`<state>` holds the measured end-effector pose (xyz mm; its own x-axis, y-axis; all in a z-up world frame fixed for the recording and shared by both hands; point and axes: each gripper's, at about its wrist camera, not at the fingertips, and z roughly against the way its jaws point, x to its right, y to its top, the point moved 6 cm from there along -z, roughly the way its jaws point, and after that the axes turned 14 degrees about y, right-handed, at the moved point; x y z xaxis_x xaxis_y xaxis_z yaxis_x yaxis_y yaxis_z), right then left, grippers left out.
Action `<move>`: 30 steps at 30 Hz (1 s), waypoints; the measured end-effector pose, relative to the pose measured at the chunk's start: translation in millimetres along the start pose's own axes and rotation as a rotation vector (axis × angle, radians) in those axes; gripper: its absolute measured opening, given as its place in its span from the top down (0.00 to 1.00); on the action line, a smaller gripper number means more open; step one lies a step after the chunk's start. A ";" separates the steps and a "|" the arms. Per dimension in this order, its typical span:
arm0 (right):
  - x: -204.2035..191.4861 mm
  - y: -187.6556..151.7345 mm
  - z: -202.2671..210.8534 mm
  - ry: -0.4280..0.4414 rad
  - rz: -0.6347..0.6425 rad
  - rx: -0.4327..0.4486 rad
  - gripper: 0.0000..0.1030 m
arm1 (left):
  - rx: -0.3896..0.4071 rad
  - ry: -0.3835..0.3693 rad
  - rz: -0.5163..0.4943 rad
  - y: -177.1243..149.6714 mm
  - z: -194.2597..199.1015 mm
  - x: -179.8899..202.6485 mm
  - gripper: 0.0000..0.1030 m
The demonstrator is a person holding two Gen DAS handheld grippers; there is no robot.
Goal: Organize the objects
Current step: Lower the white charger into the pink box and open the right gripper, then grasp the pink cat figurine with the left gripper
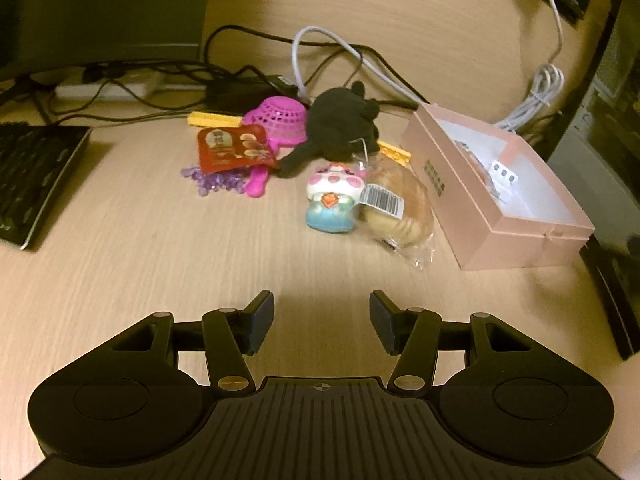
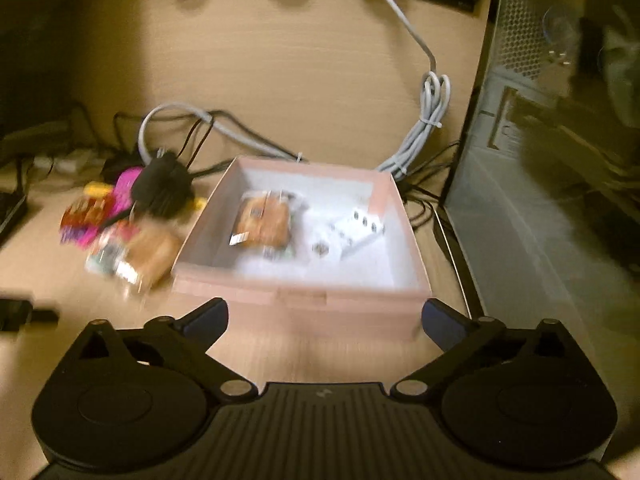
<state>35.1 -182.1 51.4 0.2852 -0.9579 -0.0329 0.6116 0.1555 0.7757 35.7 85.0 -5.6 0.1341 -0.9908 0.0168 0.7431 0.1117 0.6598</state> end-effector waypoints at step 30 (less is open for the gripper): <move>-55.9 -53.0 20.8 -0.028 0.047 -0.120 0.00 | -0.039 -0.102 -0.052 66.4 -66.3 28.6 0.57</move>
<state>-28.7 -141.8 25.2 0.2956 -0.9551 0.0207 0.6828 0.2264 0.6947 132.3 69.2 -11.1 0.0287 -0.9977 0.0610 0.7727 0.0609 0.6319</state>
